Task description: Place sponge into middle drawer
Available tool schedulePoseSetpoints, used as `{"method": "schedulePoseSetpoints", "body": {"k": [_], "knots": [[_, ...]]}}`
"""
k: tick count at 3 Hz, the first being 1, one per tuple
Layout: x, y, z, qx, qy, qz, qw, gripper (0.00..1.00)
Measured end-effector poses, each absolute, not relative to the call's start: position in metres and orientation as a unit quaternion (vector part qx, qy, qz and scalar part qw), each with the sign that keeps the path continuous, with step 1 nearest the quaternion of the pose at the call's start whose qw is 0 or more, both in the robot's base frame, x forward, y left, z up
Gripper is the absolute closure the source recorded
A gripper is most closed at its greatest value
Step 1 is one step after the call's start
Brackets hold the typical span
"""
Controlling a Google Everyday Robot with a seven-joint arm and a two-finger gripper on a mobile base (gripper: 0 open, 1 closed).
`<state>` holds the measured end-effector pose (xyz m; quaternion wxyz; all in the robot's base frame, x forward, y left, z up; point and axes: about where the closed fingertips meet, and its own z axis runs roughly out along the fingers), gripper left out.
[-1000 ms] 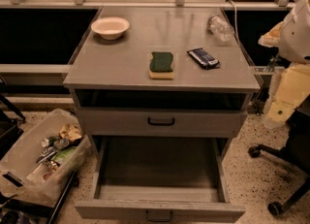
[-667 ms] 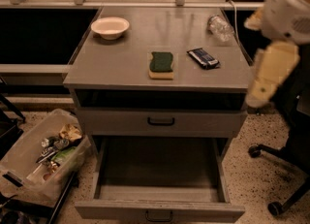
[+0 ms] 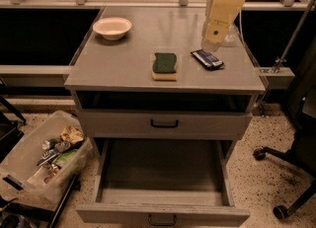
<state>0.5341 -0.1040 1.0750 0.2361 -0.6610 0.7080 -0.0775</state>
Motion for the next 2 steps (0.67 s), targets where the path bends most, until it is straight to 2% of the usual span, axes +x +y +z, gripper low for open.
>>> {"method": "schedulePoseSetpoints", "body": {"k": [1, 2], "knots": [[0.534, -0.104, 1.075, -0.661, 0.708, -0.077, 0.236, 0.00], [0.573, -0.091, 1.065, -0.654, 0.709, -0.039, 0.262, 0.00]]}}
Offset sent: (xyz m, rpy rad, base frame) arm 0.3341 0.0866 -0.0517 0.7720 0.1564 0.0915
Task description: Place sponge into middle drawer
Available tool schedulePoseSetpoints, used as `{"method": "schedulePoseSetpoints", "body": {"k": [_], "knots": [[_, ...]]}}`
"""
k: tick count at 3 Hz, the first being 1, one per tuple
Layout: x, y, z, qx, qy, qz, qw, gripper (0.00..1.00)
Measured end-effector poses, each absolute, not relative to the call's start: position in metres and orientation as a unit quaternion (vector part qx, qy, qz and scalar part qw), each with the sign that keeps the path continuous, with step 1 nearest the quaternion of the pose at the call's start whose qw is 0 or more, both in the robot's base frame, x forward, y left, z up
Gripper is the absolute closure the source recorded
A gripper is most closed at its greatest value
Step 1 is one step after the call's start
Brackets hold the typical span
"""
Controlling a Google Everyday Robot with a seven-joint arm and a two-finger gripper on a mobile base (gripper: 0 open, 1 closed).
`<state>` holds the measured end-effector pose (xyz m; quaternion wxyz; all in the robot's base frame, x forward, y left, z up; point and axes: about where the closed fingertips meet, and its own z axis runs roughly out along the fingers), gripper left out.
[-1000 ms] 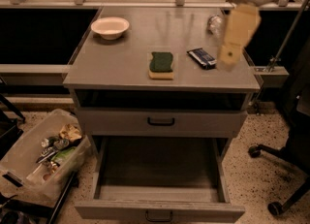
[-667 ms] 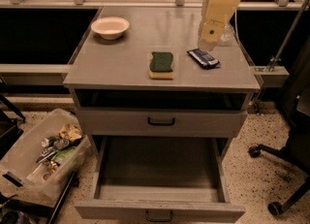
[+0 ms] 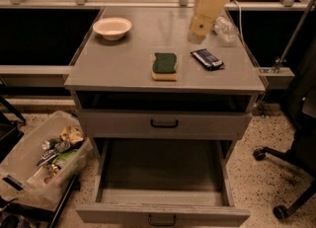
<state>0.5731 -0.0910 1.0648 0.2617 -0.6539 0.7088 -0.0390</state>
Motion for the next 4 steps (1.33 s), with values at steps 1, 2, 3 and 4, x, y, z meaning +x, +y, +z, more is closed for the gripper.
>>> {"method": "schedulePoseSetpoints", "body": {"k": [1, 2, 3, 4], "knots": [[0.603, -0.086, 1.052, -0.648, 0.710, -0.017, 0.273, 0.00], [0.603, -0.086, 1.052, -0.648, 0.711, -0.018, 0.273, 0.00], [0.620, -0.096, 1.055, -0.643, 0.707, -0.005, 0.293, 0.00], [0.651, -0.114, 1.059, -0.632, 0.700, 0.020, 0.331, 0.00]]}}
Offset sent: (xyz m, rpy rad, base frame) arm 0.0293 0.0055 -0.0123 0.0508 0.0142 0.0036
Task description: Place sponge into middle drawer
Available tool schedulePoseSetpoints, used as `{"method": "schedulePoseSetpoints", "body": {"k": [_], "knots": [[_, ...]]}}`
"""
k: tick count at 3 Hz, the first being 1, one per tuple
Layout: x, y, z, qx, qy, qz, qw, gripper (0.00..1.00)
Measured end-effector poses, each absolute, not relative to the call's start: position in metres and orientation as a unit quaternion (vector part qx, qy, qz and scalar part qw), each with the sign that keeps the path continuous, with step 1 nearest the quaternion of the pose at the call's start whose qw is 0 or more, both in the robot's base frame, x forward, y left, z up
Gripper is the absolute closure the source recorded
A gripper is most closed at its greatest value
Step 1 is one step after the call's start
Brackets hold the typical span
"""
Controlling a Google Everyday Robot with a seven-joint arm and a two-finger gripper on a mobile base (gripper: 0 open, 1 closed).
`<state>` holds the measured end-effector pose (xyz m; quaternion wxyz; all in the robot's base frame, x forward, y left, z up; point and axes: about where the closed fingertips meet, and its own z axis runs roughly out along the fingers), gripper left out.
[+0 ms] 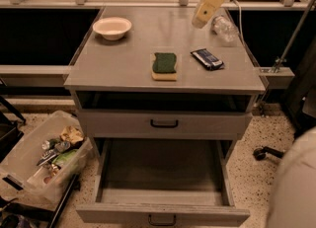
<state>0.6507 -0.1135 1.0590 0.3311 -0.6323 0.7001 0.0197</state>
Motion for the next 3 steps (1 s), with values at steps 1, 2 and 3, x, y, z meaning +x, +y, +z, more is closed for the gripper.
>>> {"method": "schedulePoseSetpoints", "body": {"k": [1, 2, 3], "knots": [[0.681, -0.136, 1.027, -0.601, 0.720, 0.077, 0.338, 0.00], [0.714, -0.149, 0.994, -0.567, 0.733, 0.120, 0.357, 0.00], [0.730, -0.155, 0.981, -0.545, 0.736, 0.140, 0.376, 0.00]]}}
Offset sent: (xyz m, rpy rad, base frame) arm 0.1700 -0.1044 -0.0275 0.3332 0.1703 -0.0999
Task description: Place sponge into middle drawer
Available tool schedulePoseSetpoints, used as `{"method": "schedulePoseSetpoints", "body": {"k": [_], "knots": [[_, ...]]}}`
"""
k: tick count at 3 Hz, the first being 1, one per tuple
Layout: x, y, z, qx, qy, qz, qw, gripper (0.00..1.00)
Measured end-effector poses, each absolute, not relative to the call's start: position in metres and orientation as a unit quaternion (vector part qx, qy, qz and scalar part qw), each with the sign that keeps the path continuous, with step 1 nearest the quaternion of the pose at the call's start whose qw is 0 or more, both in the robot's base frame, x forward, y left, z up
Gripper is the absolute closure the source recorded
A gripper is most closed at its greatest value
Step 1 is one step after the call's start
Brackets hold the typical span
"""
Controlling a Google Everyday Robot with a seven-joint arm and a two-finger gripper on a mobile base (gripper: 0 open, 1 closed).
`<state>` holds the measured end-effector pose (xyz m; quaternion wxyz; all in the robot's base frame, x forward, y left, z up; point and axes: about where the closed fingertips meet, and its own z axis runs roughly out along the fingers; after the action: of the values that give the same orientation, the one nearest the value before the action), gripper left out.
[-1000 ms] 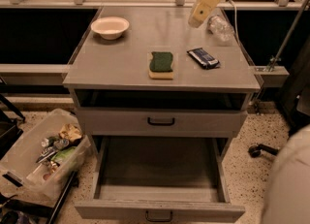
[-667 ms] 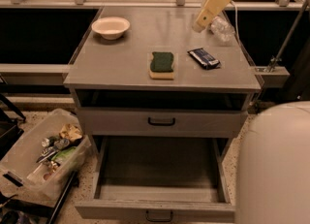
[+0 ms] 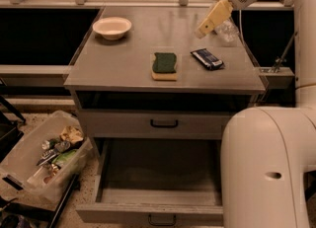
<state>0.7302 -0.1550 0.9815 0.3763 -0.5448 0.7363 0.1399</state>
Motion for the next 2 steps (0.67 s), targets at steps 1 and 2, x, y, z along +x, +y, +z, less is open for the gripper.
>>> {"method": "schedulePoseSetpoints", "body": {"k": [1, 2], "knots": [[0.738, -0.158, 0.974, -0.532, 0.738, 0.152, 0.385, 0.00], [0.745, -0.157, 0.949, -0.520, 0.740, 0.183, 0.386, 0.00]]}}
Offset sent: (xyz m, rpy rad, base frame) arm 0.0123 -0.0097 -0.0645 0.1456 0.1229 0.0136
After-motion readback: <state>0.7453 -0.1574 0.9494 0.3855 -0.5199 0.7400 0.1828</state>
